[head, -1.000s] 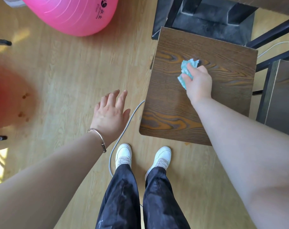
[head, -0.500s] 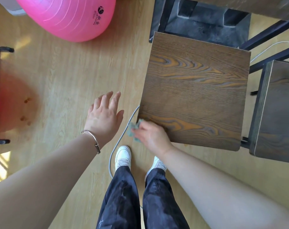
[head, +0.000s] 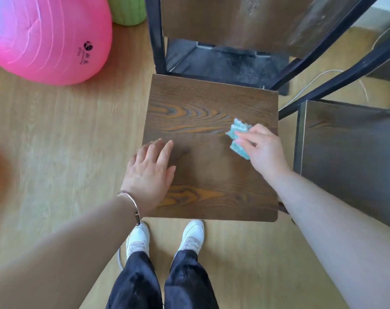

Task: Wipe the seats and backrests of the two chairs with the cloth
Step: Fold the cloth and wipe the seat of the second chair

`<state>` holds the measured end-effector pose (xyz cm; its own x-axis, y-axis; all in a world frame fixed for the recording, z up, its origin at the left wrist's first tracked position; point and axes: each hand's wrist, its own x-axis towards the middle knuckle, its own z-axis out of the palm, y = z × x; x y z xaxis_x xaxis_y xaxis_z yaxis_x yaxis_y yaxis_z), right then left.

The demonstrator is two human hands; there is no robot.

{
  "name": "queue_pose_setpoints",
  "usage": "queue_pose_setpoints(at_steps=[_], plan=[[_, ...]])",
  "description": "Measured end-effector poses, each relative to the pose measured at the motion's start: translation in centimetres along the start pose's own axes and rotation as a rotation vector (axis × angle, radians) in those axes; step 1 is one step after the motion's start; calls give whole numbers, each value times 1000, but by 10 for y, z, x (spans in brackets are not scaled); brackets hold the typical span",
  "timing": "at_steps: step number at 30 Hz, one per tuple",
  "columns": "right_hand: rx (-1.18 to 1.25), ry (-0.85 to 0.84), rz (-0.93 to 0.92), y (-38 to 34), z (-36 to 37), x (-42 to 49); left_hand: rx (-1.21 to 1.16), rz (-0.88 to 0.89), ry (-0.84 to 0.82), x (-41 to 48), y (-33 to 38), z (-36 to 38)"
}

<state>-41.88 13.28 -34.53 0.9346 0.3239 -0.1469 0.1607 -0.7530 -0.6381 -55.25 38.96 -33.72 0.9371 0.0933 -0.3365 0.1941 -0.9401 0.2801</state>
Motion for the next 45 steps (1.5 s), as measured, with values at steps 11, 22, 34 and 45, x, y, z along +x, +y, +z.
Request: queue_pose_setpoints(at_steps=[11,22,34,45], plan=[[-6,168,191,75,-62,120,-2,171,89,120,130,1],[-50,48,246,94,-42,131,48,141,28,100,114,27],[-5,-136,-121,33,44,-35,64,-8,-34,60,60,14],[82,-242,-125,33,34,-94,43,42,-19,27,55,17]])
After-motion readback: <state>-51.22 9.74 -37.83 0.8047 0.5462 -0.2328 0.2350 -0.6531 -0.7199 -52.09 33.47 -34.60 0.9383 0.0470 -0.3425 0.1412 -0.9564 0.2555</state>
